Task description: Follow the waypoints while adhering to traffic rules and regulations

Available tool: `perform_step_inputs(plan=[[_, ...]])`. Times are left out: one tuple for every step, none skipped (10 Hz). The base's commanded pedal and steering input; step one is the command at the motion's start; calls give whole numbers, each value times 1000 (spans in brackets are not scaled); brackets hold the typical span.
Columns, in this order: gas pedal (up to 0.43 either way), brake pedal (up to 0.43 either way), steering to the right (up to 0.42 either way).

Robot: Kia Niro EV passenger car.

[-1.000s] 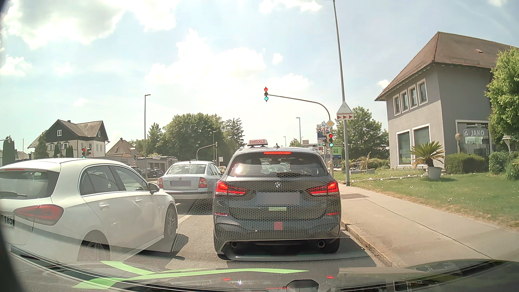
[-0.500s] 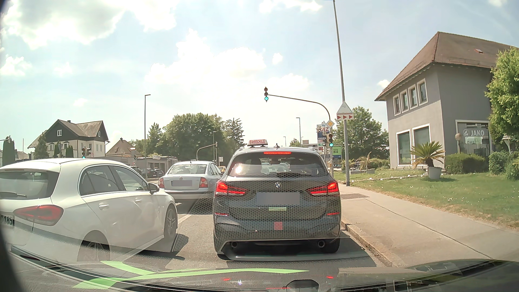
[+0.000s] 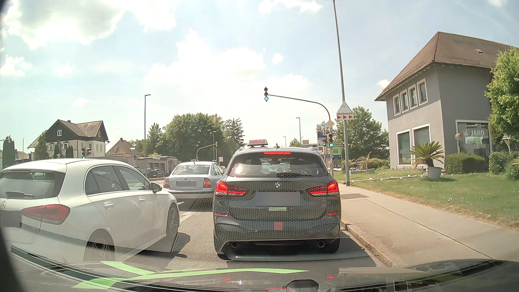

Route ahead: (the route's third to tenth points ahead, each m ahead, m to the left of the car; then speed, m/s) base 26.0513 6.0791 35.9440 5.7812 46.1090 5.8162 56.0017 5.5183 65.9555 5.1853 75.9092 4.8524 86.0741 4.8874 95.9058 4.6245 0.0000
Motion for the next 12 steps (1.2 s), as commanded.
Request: perform_step_inputs(plan=[[0,67,0],[0,67,0],[0,61,0],[0,43,0],[0,0,0],[0,0,0],[0,0,-1],[0,0,-4],[0,0,-6],[0,0,-8],[0,0,-8],[0,0,-8]])
